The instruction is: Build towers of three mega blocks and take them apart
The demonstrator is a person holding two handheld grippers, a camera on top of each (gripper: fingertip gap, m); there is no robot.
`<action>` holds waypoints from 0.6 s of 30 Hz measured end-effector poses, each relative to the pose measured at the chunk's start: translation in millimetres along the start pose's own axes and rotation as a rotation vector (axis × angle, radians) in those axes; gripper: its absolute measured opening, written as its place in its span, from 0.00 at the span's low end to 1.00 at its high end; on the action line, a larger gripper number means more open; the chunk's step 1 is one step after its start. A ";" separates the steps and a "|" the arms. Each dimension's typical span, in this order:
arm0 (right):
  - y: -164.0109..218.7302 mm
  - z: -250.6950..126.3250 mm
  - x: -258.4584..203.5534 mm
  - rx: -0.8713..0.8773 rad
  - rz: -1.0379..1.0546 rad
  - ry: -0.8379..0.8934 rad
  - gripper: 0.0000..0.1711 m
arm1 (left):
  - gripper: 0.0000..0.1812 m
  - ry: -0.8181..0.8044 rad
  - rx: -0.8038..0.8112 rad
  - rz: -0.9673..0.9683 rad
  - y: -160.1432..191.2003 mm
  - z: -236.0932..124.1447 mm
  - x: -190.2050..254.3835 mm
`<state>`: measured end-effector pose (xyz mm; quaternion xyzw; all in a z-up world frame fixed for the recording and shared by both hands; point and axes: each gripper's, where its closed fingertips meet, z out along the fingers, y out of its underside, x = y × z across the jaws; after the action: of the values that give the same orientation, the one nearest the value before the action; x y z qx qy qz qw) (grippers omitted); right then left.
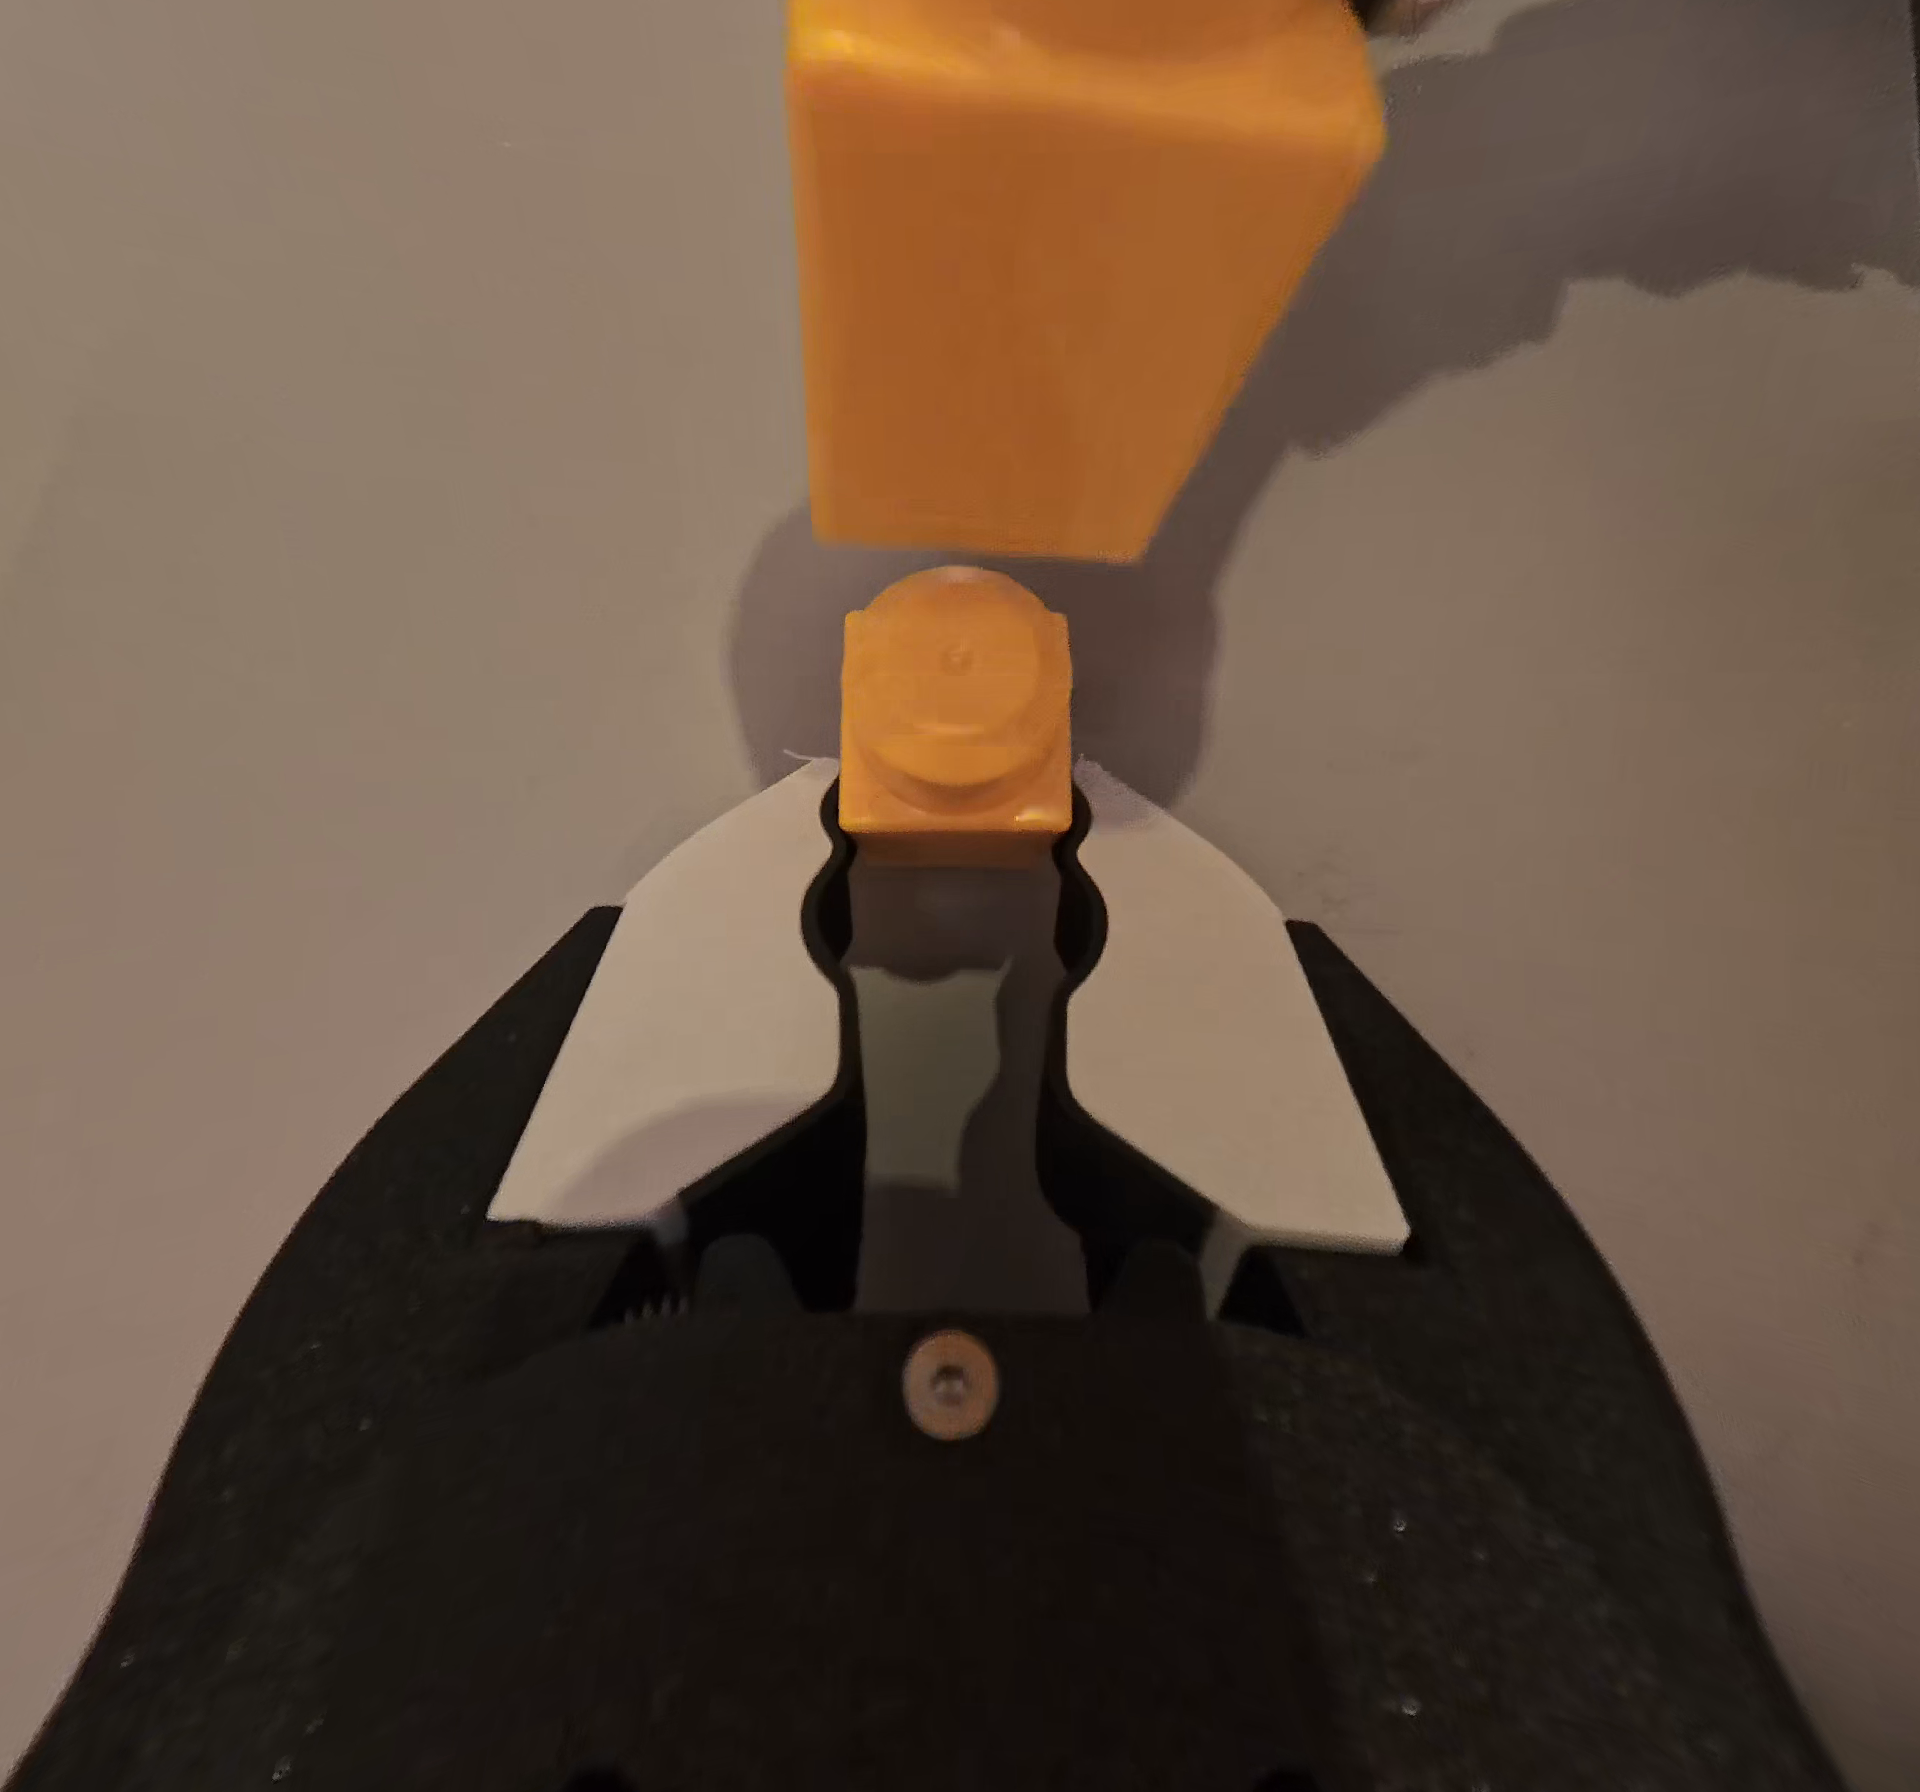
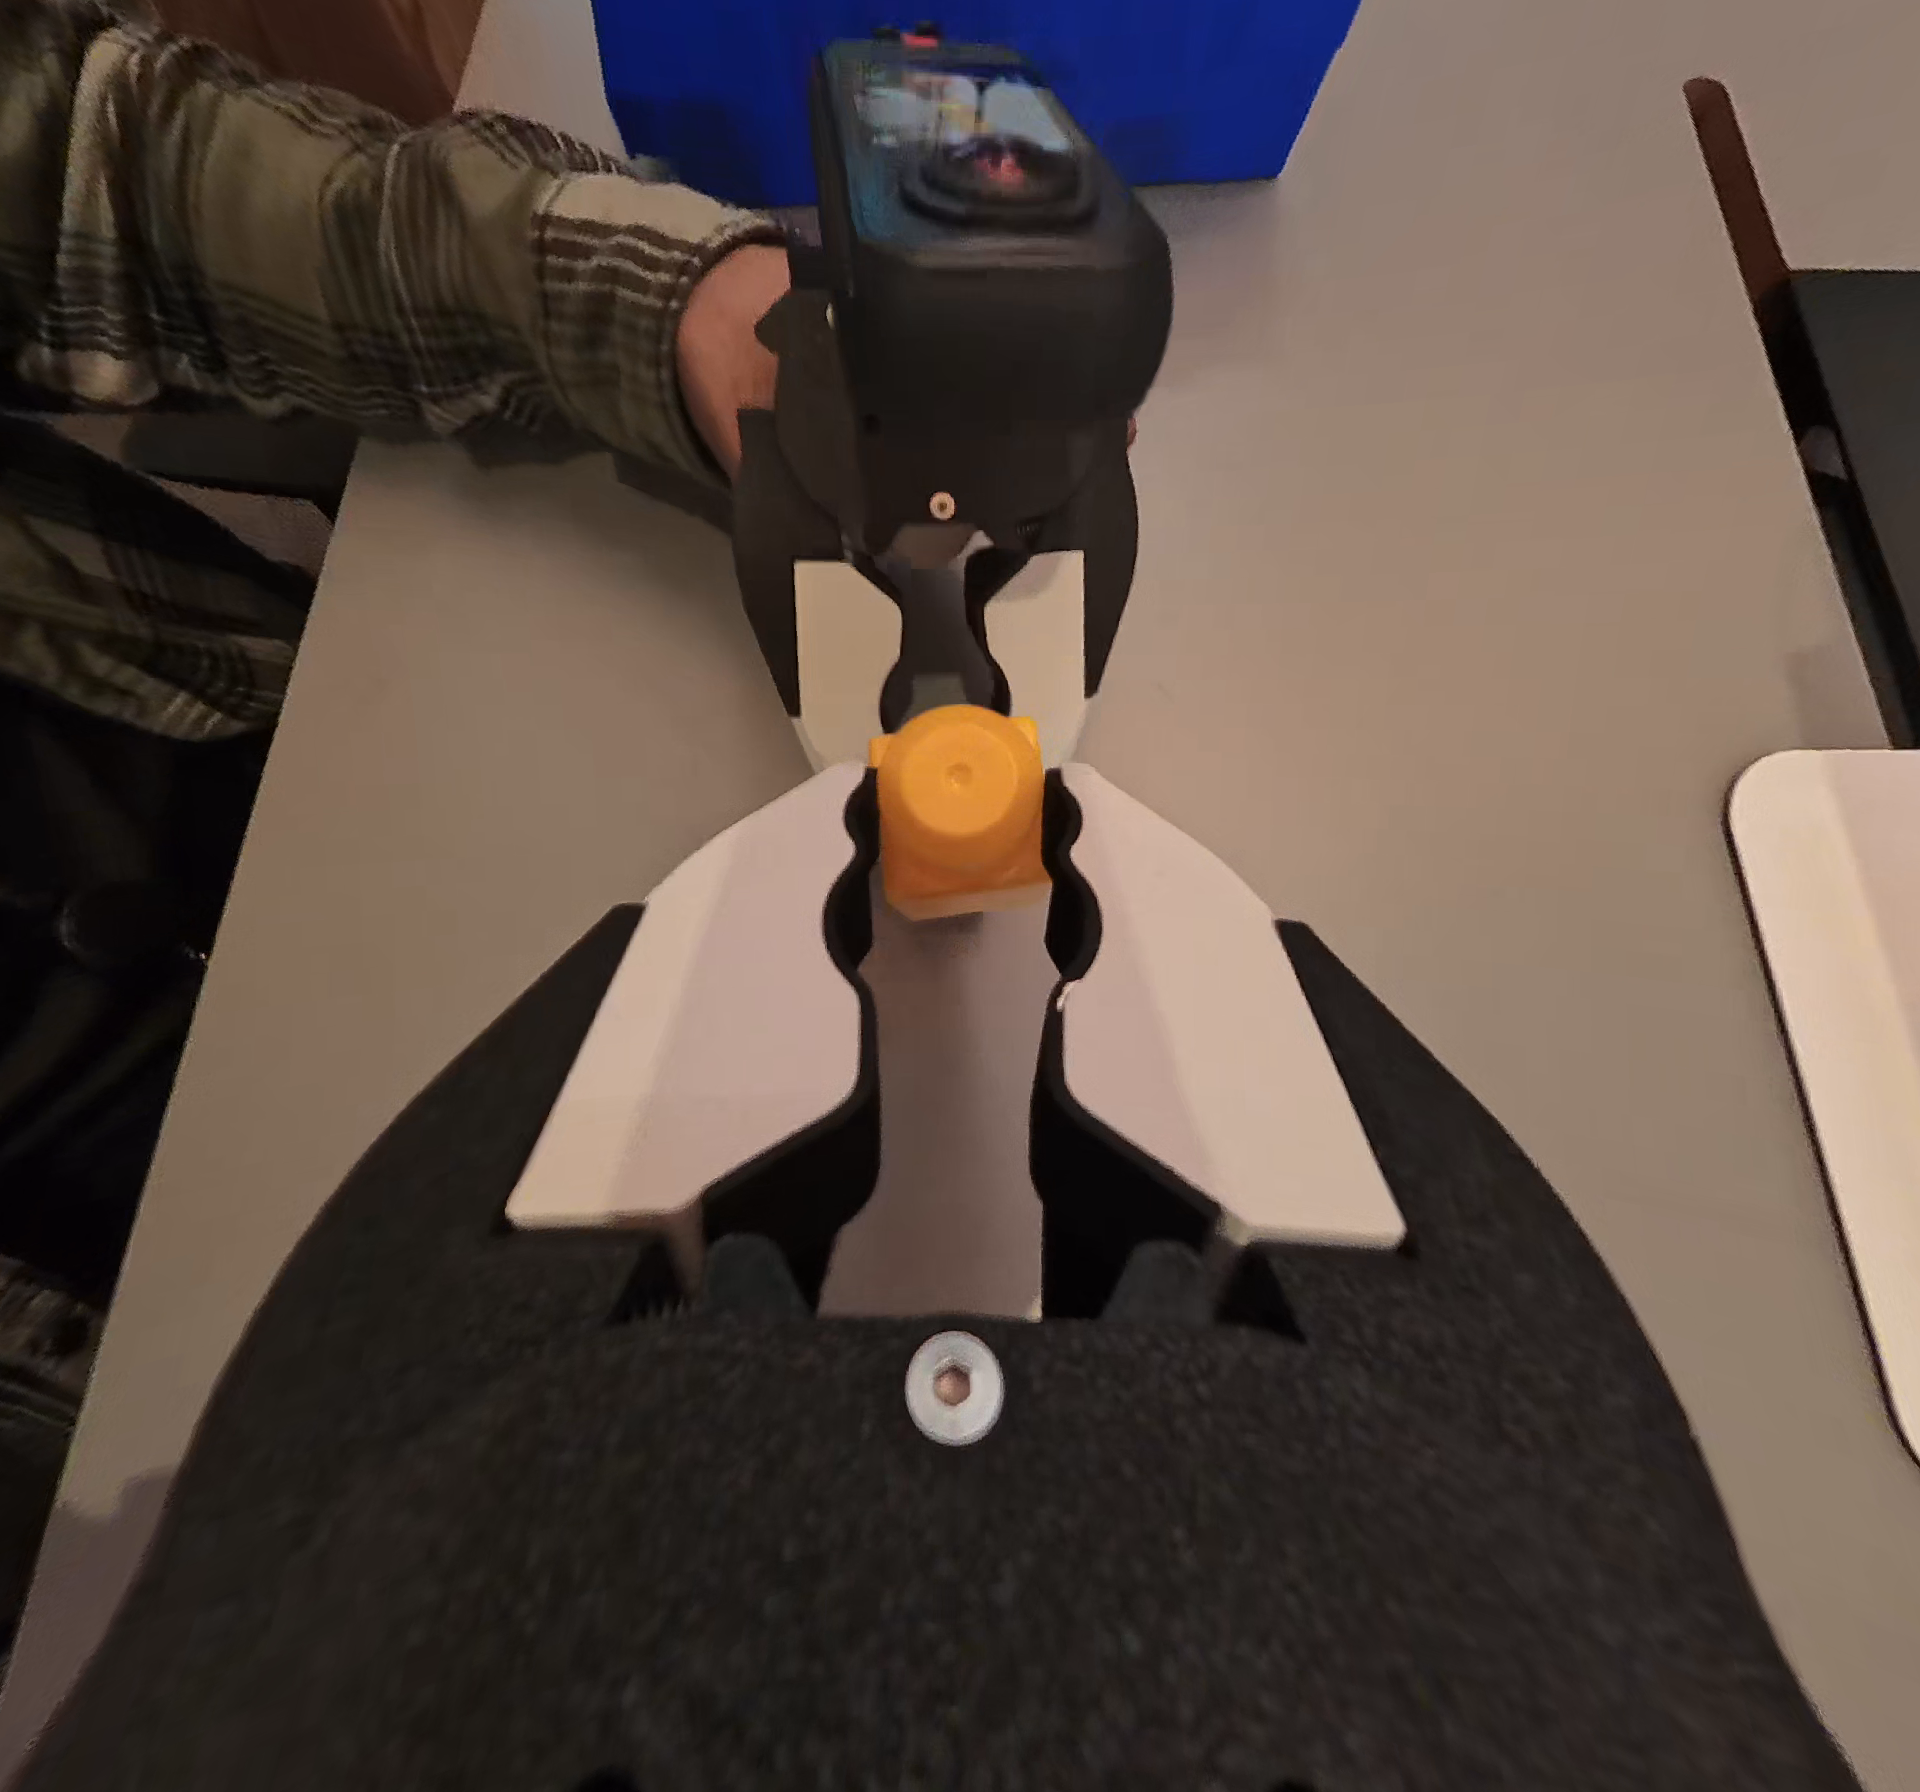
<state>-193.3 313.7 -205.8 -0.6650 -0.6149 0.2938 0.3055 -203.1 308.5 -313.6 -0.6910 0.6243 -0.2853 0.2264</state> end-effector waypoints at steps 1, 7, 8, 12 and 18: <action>-0.8 3.9 -0.8 -0.006 0.007 0.003 0.17 | 0.20 -0.002 -0.004 -0.002 0.2 1.2 0.3; 8.2 24.2 -2.5 -0.065 0.045 -0.011 0.17 | 0.20 -0.004 0.033 0.004 -9.0 0.5 4.3; 8.4 24.6 -2.6 -0.067 0.044 -0.008 0.17 | 0.20 -0.005 0.034 0.005 -9.1 -0.1 4.2; 4.2 17.2 -4.4 -0.065 0.034 -0.006 0.17 | 0.19 -0.018 0.108 0.023 -19.8 -7.0 6.1; -3.8 8.3 -10.4 -0.028 0.024 -0.030 0.17 | 0.19 -0.001 0.203 0.036 -37.0 -12.0 14.6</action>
<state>-202.8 303.9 -208.1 -0.6722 -0.6155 0.2985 0.2833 -183.3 298.9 -278.4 -0.6533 0.6044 -0.3429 0.3006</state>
